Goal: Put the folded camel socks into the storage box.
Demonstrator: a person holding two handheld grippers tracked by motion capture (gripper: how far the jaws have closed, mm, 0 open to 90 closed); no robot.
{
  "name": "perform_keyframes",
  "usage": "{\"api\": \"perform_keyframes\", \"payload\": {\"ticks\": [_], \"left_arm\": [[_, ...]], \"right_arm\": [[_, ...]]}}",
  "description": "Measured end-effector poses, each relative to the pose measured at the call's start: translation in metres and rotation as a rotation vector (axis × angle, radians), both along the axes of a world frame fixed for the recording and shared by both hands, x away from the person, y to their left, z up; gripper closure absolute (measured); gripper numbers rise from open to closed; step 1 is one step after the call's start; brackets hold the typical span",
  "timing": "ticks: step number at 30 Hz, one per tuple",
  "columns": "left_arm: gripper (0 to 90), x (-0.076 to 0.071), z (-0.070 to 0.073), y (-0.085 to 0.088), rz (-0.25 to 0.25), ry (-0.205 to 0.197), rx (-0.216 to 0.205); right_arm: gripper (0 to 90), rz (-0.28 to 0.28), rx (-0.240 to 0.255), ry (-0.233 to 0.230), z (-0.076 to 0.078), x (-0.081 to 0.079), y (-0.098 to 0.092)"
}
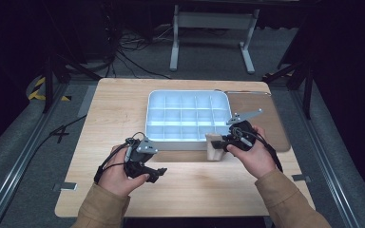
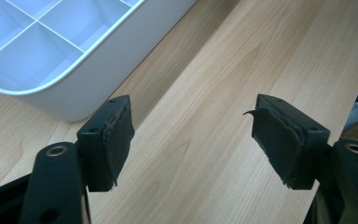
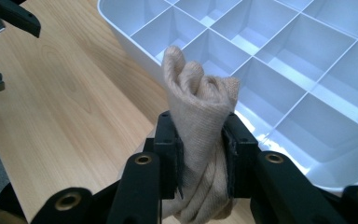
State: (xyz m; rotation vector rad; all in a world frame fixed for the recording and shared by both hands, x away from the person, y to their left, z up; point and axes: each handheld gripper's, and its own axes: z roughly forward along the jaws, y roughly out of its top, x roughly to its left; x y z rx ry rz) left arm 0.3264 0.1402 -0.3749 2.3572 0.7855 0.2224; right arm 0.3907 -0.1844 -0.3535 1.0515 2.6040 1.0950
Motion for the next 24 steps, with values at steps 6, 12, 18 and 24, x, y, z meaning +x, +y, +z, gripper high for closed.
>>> {"api": "perform_keyframes", "payload": {"ticks": [6, 12, 18, 24], "left_arm": [[29.1, 0.000, -0.001, 0.001, 0.010, 0.004, 0.005], [28.4, 0.000, -0.001, 0.002, 0.010, 0.003, 0.007], [28.1, 0.001, -0.002, 0.004, 0.021, 0.001, 0.003], [28.0, 0.000, -0.004, 0.005, 0.016, 0.007, 0.009]], "right_arm": [[71.2, 0.011, -0.017, -0.026, 0.003, 0.011, -0.006], [71.1, -0.042, -0.002, -0.029, 0.004, 0.026, -0.015], [71.0, -0.080, 0.010, -0.023, 0.002, 0.040, -0.022], [70.8, -0.106, -0.020, -0.037, -0.005, 0.054, -0.025]]}}
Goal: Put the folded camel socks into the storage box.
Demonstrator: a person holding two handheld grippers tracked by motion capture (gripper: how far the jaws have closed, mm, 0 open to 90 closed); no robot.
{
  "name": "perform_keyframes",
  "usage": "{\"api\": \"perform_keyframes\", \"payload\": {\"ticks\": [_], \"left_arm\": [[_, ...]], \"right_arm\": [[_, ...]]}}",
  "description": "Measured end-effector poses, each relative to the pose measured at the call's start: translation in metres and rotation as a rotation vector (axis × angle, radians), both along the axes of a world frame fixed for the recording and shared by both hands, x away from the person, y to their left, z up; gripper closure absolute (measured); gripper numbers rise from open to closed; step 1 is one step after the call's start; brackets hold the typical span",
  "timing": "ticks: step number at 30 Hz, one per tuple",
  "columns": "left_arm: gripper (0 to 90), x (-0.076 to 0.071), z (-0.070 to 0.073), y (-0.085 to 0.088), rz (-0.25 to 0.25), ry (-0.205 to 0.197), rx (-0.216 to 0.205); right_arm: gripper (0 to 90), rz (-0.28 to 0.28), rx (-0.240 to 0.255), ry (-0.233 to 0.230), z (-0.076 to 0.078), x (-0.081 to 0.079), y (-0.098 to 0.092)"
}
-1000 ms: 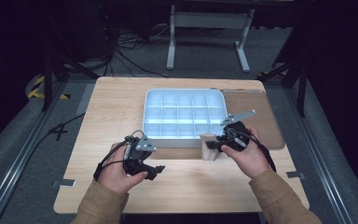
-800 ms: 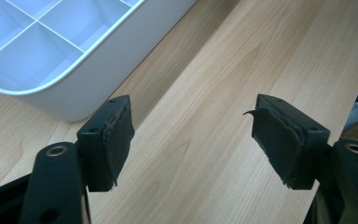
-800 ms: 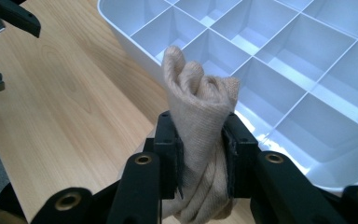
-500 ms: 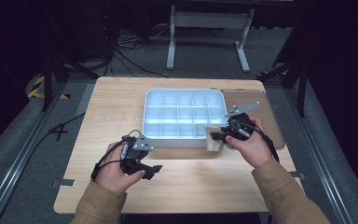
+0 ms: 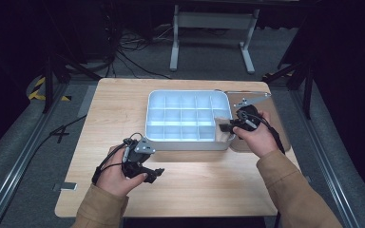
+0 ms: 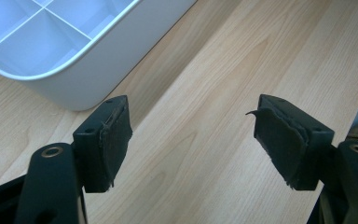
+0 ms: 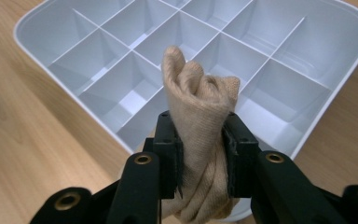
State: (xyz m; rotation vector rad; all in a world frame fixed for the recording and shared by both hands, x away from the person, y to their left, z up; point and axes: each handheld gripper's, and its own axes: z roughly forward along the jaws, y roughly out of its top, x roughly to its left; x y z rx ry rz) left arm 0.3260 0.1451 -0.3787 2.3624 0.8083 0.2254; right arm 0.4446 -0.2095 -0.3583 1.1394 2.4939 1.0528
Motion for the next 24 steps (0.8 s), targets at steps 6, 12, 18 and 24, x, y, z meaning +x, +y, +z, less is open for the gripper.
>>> {"api": "perform_keyframes", "payload": {"ticks": [6, 12, 18, 24], "left_arm": [[27.9, 0.000, 0.000, 0.000, 0.007, 0.001, 0.000], [27.8, 0.001, 0.000, 0.000, 0.000, 0.004, 0.010], [27.8, 0.001, -0.001, -0.001, -0.004, 0.007, 0.011], [27.6, 0.001, -0.001, 0.000, -0.004, 0.013, 0.011]], "right_arm": [[70.6, -0.013, -0.033, -0.043, -0.007, 0.014, -0.004], [70.4, -0.025, -0.088, -0.051, -0.015, 0.022, -0.005], [70.0, 0.021, -0.178, -0.090, -0.022, 0.023, 0.005], [69.8, 0.025, -0.217, -0.077, -0.032, 0.023, 0.011]]}}
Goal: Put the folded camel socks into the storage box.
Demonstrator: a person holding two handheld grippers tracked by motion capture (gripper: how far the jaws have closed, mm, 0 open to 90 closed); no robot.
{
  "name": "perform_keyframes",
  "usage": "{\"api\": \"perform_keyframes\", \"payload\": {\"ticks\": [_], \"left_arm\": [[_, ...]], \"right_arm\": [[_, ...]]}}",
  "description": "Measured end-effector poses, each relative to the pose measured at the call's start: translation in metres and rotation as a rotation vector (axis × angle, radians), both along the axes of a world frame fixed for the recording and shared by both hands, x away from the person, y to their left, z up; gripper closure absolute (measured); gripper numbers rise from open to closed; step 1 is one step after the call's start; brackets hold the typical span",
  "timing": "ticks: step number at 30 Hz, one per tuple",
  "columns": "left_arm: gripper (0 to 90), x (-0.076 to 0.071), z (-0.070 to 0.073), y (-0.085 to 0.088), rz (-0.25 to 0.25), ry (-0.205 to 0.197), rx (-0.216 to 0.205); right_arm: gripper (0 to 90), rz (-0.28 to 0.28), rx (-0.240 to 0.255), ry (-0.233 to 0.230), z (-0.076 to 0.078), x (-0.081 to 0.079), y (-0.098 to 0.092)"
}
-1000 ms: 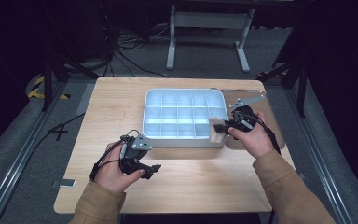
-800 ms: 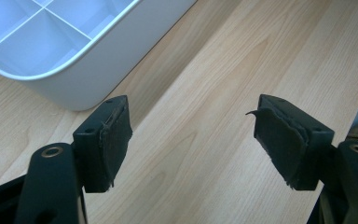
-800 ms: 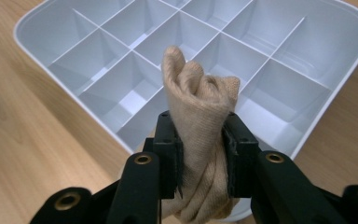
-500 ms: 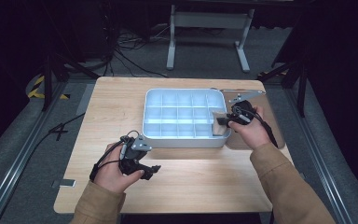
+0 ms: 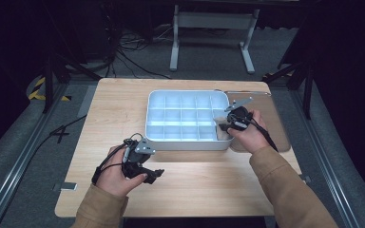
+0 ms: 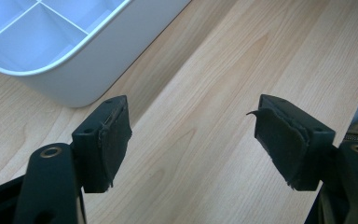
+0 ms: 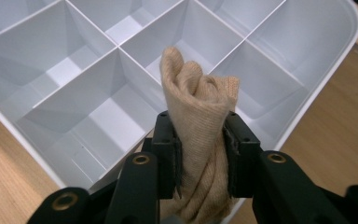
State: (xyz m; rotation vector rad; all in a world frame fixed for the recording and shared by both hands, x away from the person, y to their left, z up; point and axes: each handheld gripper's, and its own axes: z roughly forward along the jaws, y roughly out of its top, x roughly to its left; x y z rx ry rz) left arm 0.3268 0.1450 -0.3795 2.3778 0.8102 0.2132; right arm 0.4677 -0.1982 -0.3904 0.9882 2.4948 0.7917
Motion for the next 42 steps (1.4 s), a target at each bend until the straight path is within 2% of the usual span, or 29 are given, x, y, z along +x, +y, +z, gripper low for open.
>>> {"api": "perform_keyframes", "payload": {"ticks": [3, 14, 22, 27, 29, 31, 35, 42], "left_arm": [[27.5, 0.000, 0.000, 0.000, 0.002, 0.003, -0.003], [27.4, -0.002, -0.003, 0.004, 0.008, 0.007, 0.006], [27.2, -0.007, -0.004, 0.010, 0.027, 0.012, 0.012], [26.7, -0.009, -0.005, 0.014, 0.040, 0.009, 0.020], [26.6, -0.011, -0.005, 0.017, 0.049, 0.017, 0.016], [26.6, -0.013, -0.006, 0.018, 0.057, 0.017, 0.015], [26.5, -0.016, -0.007, 0.022, 0.069, 0.015, 0.015], [26.3, -0.021, -0.007, 0.028, 0.083, 0.021, 0.030]], "right_arm": [[69.5, -0.012, -0.011, 0.023, -0.006, 0.000, 0.001], [69.1, -0.057, 0.008, 0.094, -0.013, 0.003, 0.002], [69.6, -0.066, -0.057, 0.196, -0.020, 0.006, 0.008], [69.9, -0.065, -0.101, 0.231, -0.025, 0.010, 0.013], [70.0, -0.077, -0.125, 0.266, -0.027, 0.015, 0.017], [70.0, -0.077, -0.134, 0.269, -0.028, 0.016, 0.018], [70.2, -0.075, -0.186, 0.295, -0.030, 0.020, 0.024], [70.1, -0.083, -0.204, 0.346, -0.030, 0.027, 0.027]]}}
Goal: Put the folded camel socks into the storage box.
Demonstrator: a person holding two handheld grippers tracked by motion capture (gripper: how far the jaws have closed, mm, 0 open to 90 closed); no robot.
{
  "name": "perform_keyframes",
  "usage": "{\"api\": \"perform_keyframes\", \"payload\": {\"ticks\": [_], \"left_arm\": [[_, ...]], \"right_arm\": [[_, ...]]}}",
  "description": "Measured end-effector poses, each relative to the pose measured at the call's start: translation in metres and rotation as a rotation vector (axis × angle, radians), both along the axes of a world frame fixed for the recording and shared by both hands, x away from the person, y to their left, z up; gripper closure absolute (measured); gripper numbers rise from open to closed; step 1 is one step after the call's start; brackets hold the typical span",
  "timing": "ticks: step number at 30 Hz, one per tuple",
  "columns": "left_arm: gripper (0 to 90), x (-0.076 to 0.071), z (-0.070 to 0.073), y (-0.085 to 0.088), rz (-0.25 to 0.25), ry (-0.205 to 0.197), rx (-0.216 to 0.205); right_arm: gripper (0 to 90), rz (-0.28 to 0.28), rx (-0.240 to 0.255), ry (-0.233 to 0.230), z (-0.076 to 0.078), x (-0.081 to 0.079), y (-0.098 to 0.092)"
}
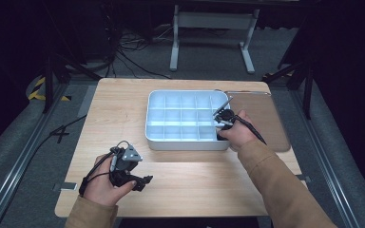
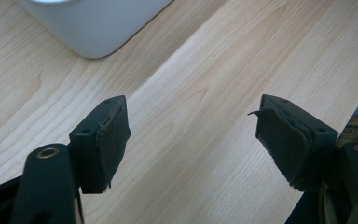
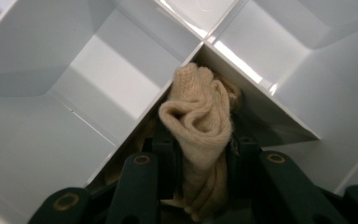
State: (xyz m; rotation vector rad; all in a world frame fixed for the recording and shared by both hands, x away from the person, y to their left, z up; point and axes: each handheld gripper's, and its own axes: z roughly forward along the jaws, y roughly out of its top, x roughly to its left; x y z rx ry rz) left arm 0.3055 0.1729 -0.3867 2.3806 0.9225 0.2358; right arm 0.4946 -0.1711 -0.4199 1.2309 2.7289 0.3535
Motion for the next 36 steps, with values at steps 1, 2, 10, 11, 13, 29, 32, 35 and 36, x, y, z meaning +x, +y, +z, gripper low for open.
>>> {"api": "perform_keyframes", "payload": {"ticks": [1, 2, 10, 11, 13, 29, 32, 35, 36], "left_arm": [[26.3, -0.001, -0.001, 0.001, 0.008, 0.001, -0.007], [26.3, -0.001, -0.001, 0.001, 0.008, 0.001, -0.007], [26.1, -0.002, -0.001, 0.004, 0.029, 0.003, -0.017], [26.0, -0.001, -0.001, 0.004, 0.014, -0.002, -0.006], [26.0, -0.001, -0.001, 0.003, 0.019, 0.002, -0.016], [26.0, 0.004, -0.001, -0.003, -0.004, -0.008, -0.017], [26.0, 0.004, -0.001, -0.004, -0.004, -0.003, -0.024], [26.0, 0.004, 0.000, -0.004, -0.006, -0.004, -0.016], [26.0, 0.004, 0.000, -0.004, -0.007, -0.007, -0.006]], "right_arm": [[70.0, 0.001, -0.004, 0.003, 0.000, 0.001, 0.000], [70.0, 0.001, -0.004, 0.003, 0.000, 0.001, 0.000], [58.6, 0.057, -0.010, -0.041, 0.005, -0.003, -0.001], [57.8, 0.062, -0.002, -0.047, 0.008, -0.005, -0.002], [51.9, 0.052, 0.006, -0.074, 0.014, -0.008, -0.005], [48.0, 0.125, 0.262, -0.283, 0.062, -0.047, -0.037], [47.2, 0.145, 0.299, -0.309, 0.067, -0.057, -0.042], [46.9, 0.161, 0.326, -0.316, 0.069, -0.065, -0.044], [46.4, 0.174, 0.334, -0.318, 0.069, -0.070, -0.046]]}}
